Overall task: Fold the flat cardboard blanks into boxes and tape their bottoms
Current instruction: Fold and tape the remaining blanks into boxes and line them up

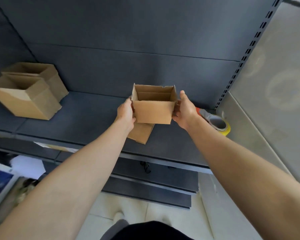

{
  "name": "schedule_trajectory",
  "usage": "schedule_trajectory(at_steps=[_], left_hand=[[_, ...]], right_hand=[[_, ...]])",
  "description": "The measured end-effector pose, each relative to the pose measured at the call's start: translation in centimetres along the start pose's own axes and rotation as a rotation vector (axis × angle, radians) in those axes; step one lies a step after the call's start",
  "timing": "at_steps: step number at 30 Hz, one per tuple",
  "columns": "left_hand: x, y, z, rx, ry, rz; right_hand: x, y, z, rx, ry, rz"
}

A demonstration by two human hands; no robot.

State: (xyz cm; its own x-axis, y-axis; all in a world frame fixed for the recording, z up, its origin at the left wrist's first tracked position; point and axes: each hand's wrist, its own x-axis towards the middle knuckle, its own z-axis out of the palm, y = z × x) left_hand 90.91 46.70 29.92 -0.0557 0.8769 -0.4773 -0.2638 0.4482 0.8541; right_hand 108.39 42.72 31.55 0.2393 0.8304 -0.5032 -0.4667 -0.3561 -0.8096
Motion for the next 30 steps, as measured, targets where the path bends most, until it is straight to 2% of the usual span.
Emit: schedule_trajectory(at_steps=[5, 11, 18, 30], left_hand=[[2.6, 3.5, -4.5, -0.066, 0.100, 0.041], [8.2, 8.4, -12.9, -0.056, 0.244, 0.041], [16.5, 12.7, -21.7, -0.057, 0.286, -0.030], [25.2, 13.9, -25.4, -0.087, 0.232, -0.048]], right_hand=[[0.5, 0.6, 6.5, -0.049, -0.076, -0.009], [3.4, 3.5, 17.6, -0.073, -0.107, 0.010], [8.8, 7.2, 29.8, -0.170, -0.094, 0.061], [14.9, 10.1, 35.4, -0.220, -0.025, 0.131]])
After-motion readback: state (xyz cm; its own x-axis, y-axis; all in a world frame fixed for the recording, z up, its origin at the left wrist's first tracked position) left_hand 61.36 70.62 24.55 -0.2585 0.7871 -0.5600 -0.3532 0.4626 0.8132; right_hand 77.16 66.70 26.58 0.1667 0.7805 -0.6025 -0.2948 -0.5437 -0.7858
